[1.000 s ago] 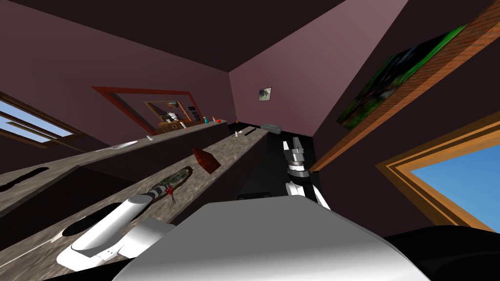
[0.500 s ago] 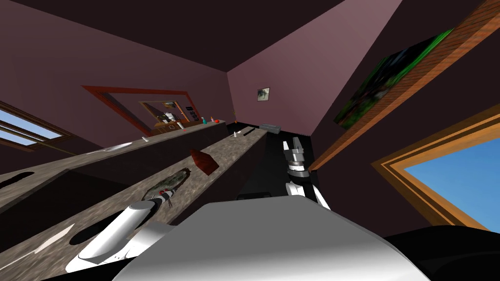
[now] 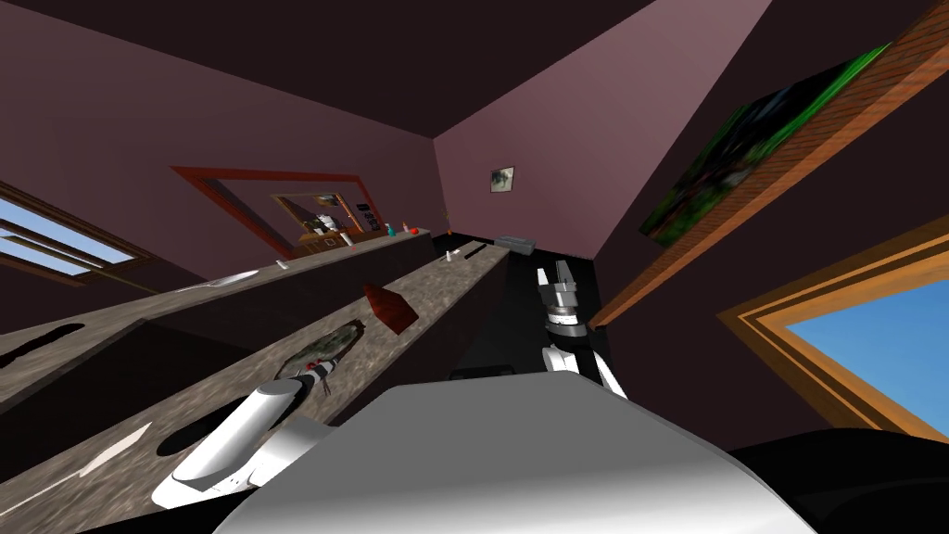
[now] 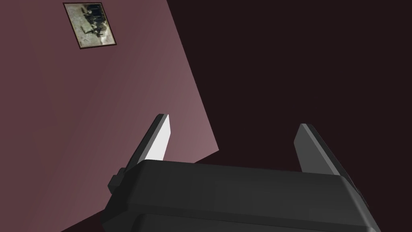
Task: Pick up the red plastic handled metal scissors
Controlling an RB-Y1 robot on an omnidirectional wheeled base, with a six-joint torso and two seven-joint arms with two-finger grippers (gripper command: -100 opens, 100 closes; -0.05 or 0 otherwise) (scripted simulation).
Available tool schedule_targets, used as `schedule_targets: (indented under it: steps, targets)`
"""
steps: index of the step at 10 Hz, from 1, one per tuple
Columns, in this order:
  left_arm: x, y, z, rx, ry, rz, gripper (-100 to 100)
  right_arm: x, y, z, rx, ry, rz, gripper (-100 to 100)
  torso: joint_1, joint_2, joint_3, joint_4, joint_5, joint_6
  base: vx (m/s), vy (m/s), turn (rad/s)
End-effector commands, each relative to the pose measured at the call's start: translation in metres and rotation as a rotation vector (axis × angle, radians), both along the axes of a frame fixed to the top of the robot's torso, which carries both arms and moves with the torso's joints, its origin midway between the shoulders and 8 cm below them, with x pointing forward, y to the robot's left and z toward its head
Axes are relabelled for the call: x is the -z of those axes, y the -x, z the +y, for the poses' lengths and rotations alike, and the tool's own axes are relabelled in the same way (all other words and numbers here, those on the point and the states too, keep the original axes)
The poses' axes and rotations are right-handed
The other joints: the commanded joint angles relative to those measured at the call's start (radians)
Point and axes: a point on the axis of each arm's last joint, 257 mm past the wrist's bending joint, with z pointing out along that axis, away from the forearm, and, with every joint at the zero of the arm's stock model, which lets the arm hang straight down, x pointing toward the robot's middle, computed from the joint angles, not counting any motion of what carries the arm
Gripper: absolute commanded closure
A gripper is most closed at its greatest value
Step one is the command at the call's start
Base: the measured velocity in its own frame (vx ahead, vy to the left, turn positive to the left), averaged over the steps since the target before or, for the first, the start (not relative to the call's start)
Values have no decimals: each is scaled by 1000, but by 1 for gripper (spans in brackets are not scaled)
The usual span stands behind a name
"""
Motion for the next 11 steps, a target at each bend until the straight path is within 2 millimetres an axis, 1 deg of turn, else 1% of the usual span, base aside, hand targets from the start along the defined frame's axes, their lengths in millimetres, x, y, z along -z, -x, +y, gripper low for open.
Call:
schedule_targets:
  steps: [1,2,6,7,8,9,10,11]
  targets:
    - [0,0,0,0,0,0,-100,0,0,0,0,0,0,0,0,0,0,0,0,0,19,23,3]
    - [0,0,0,0,-2,0,100,0,0,0,0,0,0,0,-2,1,1,0,0,0,0,0,0]
    - [-1,0,1,1,-3,1,100,0,0,0,0,0,0,0,-3,1,1,0,1,0,0,2,-1]
    - [-1,0,1,1,-4,0,0,0,0,0,0,0,0,0,-2,1,0,0,1,1,0,0,0]
    - [-8,4,1,-8,-2,-2,100,0,0,0,0,0,0,0,-2,1,0,0,1,1,-24,-36,-68]
    - [-12,6,1,-11,-2,-3,100,0,0,0,0,0,0,0,-5,2,1,0,1,1,-51,-67,-56]
    - [-10,5,2,-9,-6,-4,100,0,0,0,0,0,0,0,-7,4,2,0,0,1,-25,-32,-1]
    - [-10,5,1,-9,-3,-3,0,0,0,0,0,0,0,0,-5,3,2,0,1,1,-4,-7,3]
